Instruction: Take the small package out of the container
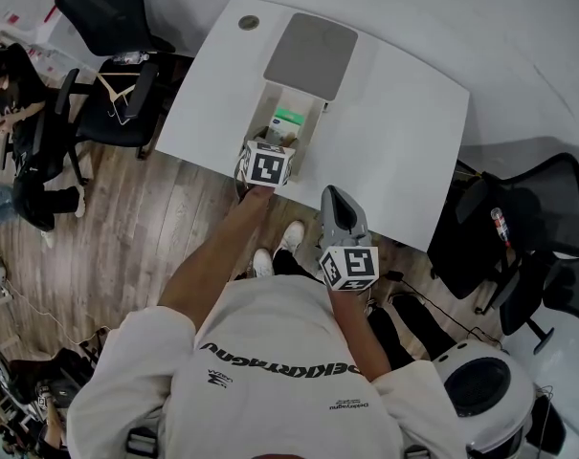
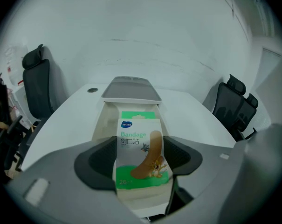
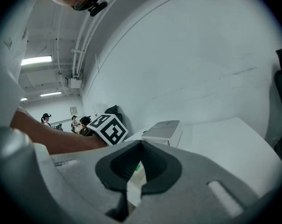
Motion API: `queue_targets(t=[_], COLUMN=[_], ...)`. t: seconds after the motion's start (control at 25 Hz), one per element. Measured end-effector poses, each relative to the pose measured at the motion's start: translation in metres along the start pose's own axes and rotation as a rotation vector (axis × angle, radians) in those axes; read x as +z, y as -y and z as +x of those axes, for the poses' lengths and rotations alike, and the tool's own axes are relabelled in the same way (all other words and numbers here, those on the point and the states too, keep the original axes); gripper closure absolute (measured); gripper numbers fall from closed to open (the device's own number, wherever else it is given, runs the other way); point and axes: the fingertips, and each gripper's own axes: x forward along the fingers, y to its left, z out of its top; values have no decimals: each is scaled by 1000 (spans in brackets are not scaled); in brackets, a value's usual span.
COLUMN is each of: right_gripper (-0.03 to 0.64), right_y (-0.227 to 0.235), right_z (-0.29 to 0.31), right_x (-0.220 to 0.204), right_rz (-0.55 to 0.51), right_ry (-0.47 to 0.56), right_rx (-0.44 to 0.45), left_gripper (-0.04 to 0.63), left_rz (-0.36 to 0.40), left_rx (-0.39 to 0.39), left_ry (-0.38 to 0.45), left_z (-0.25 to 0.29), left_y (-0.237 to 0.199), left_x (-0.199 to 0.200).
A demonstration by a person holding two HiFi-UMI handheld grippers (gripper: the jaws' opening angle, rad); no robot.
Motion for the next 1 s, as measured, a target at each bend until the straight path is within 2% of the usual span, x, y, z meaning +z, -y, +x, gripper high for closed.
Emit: queue_targets(t=[0.56,1.0], right_gripper=[618,618], right_y=[-20,-37], right_z=[-20,-36], right_x=[7,8], right_rz=[-29,-43], right_ry=[34,49], right_rx=[-4,-9], left_gripper=[267,268], left_rz=[12,-19], left_rx=[-10,-27], left_ry=[83,154], left_z=[-51,-92], left_y=[6,16], left_x=[-2,-12])
